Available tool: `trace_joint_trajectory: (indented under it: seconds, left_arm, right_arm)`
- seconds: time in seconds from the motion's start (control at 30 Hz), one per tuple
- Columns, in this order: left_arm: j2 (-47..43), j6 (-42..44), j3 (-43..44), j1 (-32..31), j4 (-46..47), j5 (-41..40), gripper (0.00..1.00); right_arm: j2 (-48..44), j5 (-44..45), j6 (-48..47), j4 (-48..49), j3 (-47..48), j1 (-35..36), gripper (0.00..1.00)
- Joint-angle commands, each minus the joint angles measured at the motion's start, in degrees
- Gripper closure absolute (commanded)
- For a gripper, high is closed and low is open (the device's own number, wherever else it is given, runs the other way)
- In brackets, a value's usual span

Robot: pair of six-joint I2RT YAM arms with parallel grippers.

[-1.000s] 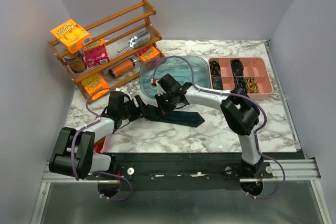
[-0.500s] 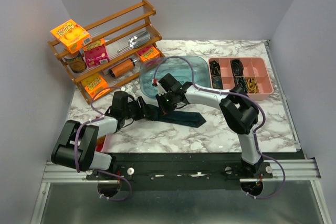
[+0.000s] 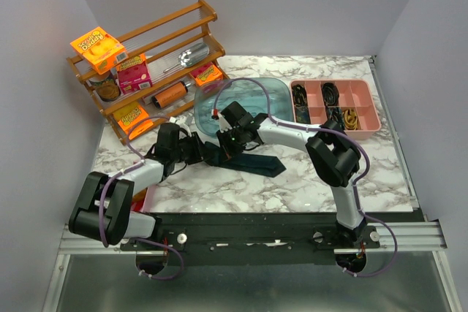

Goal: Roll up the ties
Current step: Roll the tie at the center of the board.

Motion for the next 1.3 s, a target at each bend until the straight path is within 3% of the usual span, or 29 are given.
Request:
trace_joint_trajectory:
  seconds: [0.0, 0.67, 1.27]
  left_arm:
    - [-1.8, 2.3, 3.6, -2.5, -7.5, -5.8, 0.7]
    - [-2.5, -1.5, 5.5, -6.5, -11.3, -14.6, 0.7]
    - [-6.8, -3.6, 2.9, -6.5, -11.1, -14.2, 0.7]
  right_arm:
    - [-1.3, -1.2, -0.6, -0.1, 0.9, 0.0, 0.99]
    - [1.5, 1.2, -1.3, -0.5, -0.9, 0.3, 0.99]
    - [2.4, -1.0, -1.3, -1.3, -3.5, 3.6, 1.0]
